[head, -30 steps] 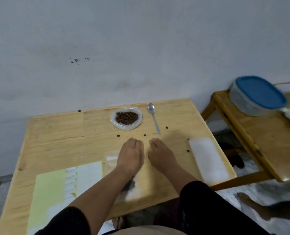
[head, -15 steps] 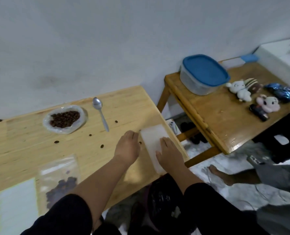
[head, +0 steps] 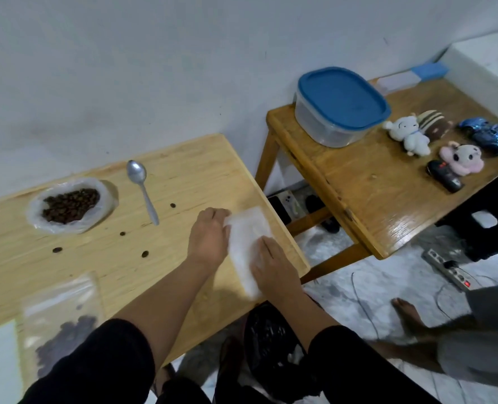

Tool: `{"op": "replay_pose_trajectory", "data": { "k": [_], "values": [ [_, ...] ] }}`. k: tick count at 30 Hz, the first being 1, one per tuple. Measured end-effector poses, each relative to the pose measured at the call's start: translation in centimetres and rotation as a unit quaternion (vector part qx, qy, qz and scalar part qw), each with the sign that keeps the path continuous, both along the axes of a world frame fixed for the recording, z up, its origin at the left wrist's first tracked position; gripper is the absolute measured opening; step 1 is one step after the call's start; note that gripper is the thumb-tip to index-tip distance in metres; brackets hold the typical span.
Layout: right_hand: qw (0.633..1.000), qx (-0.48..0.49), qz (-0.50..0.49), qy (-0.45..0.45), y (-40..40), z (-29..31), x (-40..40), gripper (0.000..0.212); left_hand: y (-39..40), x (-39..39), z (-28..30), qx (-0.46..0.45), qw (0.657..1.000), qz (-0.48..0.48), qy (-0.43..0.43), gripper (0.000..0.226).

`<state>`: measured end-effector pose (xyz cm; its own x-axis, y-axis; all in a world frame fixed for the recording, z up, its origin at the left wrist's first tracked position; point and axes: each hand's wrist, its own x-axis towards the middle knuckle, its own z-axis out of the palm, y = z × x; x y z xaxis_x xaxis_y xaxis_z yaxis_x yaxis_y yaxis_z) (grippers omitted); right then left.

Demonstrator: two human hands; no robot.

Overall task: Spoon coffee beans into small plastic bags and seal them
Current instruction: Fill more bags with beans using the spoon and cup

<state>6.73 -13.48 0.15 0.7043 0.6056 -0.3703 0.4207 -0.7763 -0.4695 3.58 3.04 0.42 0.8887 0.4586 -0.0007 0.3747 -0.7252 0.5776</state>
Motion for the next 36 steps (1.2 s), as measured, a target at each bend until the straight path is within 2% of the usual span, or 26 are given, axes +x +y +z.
{"op": "replay_pose_trajectory", "data": {
  "k": [2,5,8,12,15,19,24,27,33,36],
  "values": [
    [0.997,-0.015,-0.007,-0.072,-0.3,0.0,-0.3,0.061,0.0,-0.1,0.2,0.003,1.000,-0.005,-0.012,0.026],
    [0.996,0.006,0.001,-0.093,0.0,0.3,0.0,0.079,-0.2,-0.2,0.7,-0.025,1.000,0.008,-0.016,0.011],
    [0.998,0.005,-0.033,-0.059,0.1,0.4,0.7,0.061,0.2,-0.6,1.2,-0.081,0.996,0.034,-0.011,0.008],
    [0.998,0.002,-0.043,-0.040,0.4,0.9,0.9,0.056,0.7,-1.3,1.5,-0.146,0.989,0.038,0.003,0.012],
    [0.998,0.024,-0.047,-0.031,0.6,1.5,1.1,0.053,0.6,-1.7,2.2,-0.184,0.981,0.050,-0.038,0.017],
    [0.987,0.134,-0.073,-0.040,2.3,4.1,1.0,0.045,0.5,-2.2,4.4,-0.228,0.964,0.075,-0.113,0.013],
    [0.940,0.284,-0.177,0.070,6.1,9.0,0.2,0.039,1.7,-3.8,6.9,-0.308,0.932,0.068,-0.180,0.016],
    [0.925,0.336,-0.161,0.078,8.2,10.9,-0.8,0.028,2.3,-4.9,8.1,-0.378,0.903,0.046,-0.200,0.024],
    [0.860,0.451,-0.122,0.204,12.2,13.9,-4.1,0.024,5.0,-7.7,10.8,-0.364,0.889,0.128,-0.247,0.034],
    [0.858,0.453,-0.103,0.218,14.5,14.6,-5.7,0.021,7.1,-9.7,12.1,-0.368,0.875,0.150,-0.275,0.033]
  ]
}}
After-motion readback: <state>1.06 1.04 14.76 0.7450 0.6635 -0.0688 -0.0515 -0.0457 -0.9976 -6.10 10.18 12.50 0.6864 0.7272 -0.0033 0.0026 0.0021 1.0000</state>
